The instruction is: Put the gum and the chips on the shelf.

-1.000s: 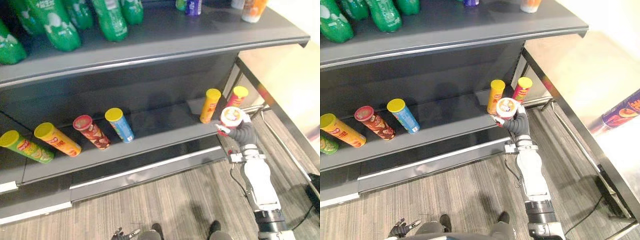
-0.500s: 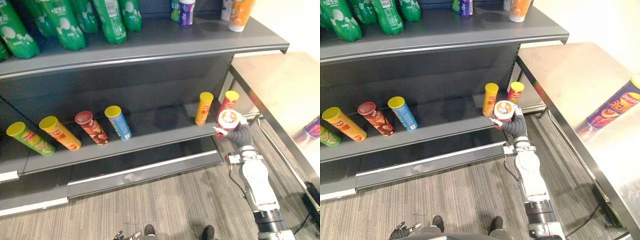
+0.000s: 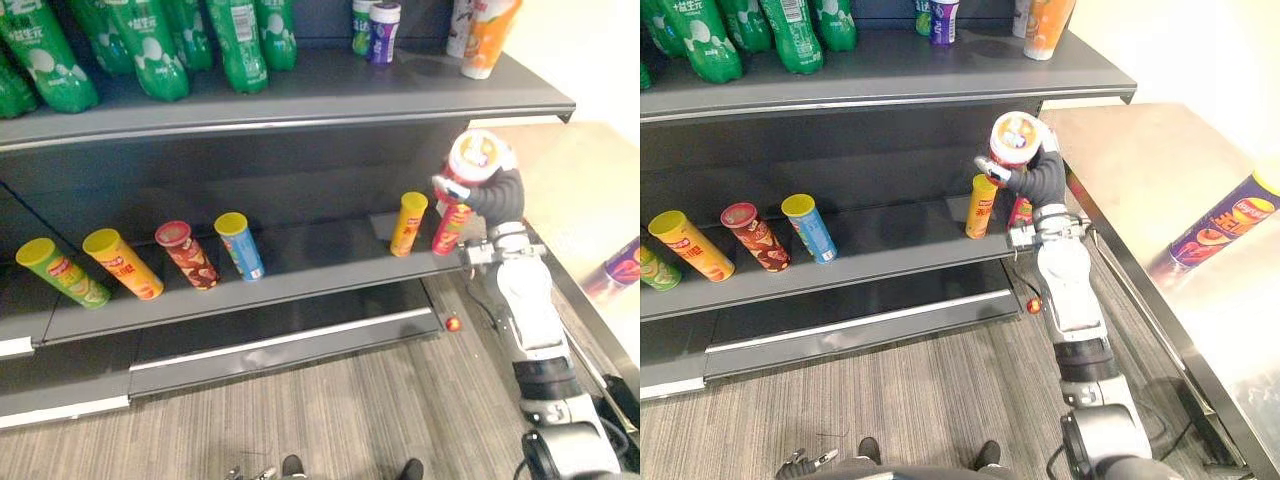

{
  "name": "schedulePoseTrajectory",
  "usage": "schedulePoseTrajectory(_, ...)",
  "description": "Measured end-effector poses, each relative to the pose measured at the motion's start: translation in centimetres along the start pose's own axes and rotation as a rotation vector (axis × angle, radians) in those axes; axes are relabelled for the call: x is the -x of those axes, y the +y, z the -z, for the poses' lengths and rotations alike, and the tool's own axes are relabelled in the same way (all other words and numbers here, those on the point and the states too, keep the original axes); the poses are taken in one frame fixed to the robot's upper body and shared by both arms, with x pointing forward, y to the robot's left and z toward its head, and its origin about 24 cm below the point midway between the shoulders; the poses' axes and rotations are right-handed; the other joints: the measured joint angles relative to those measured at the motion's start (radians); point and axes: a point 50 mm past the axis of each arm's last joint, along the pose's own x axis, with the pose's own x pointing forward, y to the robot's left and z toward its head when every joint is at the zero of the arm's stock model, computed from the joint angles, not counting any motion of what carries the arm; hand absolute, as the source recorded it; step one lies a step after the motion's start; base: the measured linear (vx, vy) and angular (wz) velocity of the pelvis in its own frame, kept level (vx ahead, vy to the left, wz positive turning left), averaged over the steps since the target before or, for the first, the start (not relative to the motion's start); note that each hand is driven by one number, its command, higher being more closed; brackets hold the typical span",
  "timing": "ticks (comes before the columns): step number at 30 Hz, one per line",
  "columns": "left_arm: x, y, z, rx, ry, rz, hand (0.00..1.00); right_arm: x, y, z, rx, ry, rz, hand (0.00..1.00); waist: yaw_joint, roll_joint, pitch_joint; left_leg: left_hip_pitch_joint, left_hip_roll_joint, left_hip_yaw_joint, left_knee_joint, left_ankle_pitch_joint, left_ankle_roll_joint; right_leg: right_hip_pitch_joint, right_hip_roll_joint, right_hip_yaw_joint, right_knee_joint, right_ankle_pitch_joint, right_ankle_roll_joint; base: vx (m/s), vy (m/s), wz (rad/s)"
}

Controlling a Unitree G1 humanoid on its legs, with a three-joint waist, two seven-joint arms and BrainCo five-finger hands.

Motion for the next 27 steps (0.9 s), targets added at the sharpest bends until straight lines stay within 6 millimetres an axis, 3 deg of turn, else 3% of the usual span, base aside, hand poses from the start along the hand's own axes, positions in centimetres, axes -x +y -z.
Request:
schedulePoseTrajectory(9, -0.1, -0.1, -0.2, 0.009, 0.001, -0.002, 0.0, -6.1, -0.2, -1.7, 0.002, -0.017, 0.032, 1.0, 0.027, -0.008, -0.001, -0.007, 0.002, -0.025, -0.003, 0.008, 0.0, 0.009, 0.002, -0.022, -0.001, 0.0, 0.0, 0.0, -0.001, 0.07)
schedulePoseTrajectory(27, -0.2, 0.2, -0.9, 0.049, -0.014, -0.013, 0.0, -11.6, -0.3, -3.8, -0.049, 0.034, 0.089, 1.0, 0.064, -0.043, 0.02, -0.042, -0.001, -0.058, -0.009, 0.023, 0.002, -0.008, 0.001, -0.051, -0.001, 0.0, 0.0, 0.01, -0.001, 0.05)
